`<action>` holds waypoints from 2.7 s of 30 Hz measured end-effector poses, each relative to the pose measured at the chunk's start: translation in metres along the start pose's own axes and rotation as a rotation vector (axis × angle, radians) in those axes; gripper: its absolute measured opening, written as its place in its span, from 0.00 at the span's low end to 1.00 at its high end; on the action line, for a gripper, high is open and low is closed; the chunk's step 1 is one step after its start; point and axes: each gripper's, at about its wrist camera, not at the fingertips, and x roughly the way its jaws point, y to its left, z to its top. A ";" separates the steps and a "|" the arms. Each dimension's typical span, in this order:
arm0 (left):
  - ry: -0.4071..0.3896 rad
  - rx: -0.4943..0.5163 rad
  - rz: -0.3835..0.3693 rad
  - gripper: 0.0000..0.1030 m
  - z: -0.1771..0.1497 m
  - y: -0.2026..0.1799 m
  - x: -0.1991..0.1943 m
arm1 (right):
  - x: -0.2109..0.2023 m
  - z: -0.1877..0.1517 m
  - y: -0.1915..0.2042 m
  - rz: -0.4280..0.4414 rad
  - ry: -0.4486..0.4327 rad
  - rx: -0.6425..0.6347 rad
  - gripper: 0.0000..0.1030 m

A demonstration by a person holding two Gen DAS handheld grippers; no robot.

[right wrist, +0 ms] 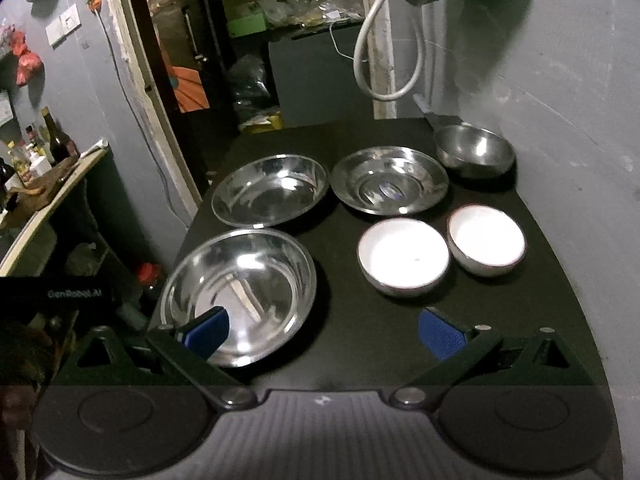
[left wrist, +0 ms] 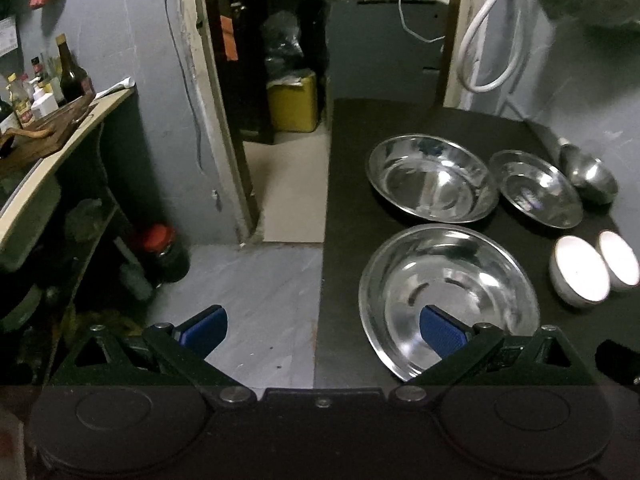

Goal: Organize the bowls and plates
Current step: 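Move both tools toward the large deep steel plate, then grasp the large steel plate rim with the left tool while the right tool grips it too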

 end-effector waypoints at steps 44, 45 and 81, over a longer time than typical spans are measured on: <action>0.058 0.357 -0.434 0.76 0.162 -0.003 0.211 | 0.173 0.076 0.039 -0.111 0.016 0.256 0.77; 0.064 0.358 -0.441 0.73 0.161 -0.004 0.212 | 0.175 0.076 0.037 -0.108 0.017 0.259 0.73; -0.053 0.473 -0.528 0.24 0.099 0.004 0.107 | 0.086 0.028 0.032 -0.048 -0.047 0.282 0.20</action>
